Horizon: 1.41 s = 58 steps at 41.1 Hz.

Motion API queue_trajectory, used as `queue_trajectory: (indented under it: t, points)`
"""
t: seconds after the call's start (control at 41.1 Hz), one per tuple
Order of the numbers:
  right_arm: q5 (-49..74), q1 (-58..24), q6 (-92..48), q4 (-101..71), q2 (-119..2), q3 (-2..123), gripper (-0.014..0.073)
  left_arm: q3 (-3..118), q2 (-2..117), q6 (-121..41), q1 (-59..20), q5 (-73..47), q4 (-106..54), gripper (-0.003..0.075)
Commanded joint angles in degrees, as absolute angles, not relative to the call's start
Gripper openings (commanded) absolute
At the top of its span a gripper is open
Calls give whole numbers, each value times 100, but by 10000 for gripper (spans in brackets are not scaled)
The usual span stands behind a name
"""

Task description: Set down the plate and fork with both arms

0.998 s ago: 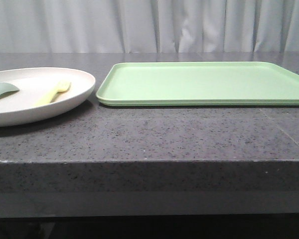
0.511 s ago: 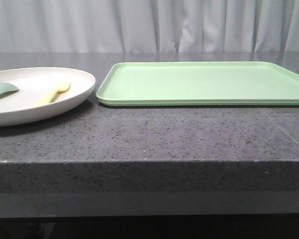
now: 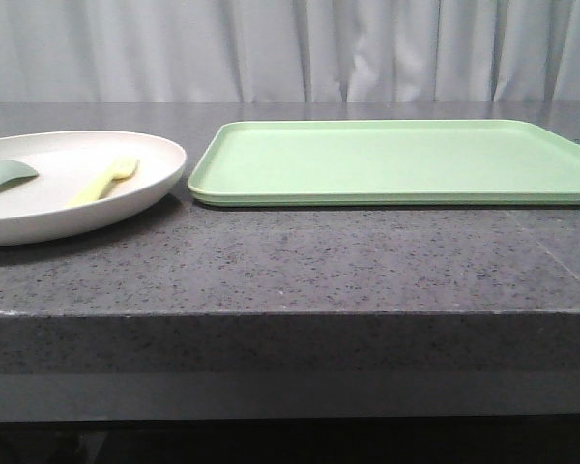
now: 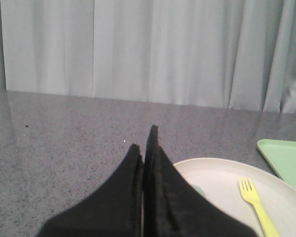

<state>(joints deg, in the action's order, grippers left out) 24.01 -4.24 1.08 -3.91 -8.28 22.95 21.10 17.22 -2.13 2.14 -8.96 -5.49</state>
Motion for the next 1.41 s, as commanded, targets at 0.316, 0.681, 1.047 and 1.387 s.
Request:
queue_trajectory:
  t: [0.316, 0.681, 1.047, 1.387]
  points:
    - [1650, -413, 76, -402, -2613, 3113, -82, 2823, 2988, -173, 225, -514, -562, -12]
    - [1481, -413, 72, -398, -2625, 3113, 556, 2823, 2998, -173, 225, -506, -562, 639]
    - [1475, -413, 72, -398, -2625, 3113, 594, 2989, 3203, -173, 225, -78, -562, 622]
    - [1486, -413, 72, -398, -2625, 3113, 594, 4745, 5212, -173, 225, -2246, -562, 556]
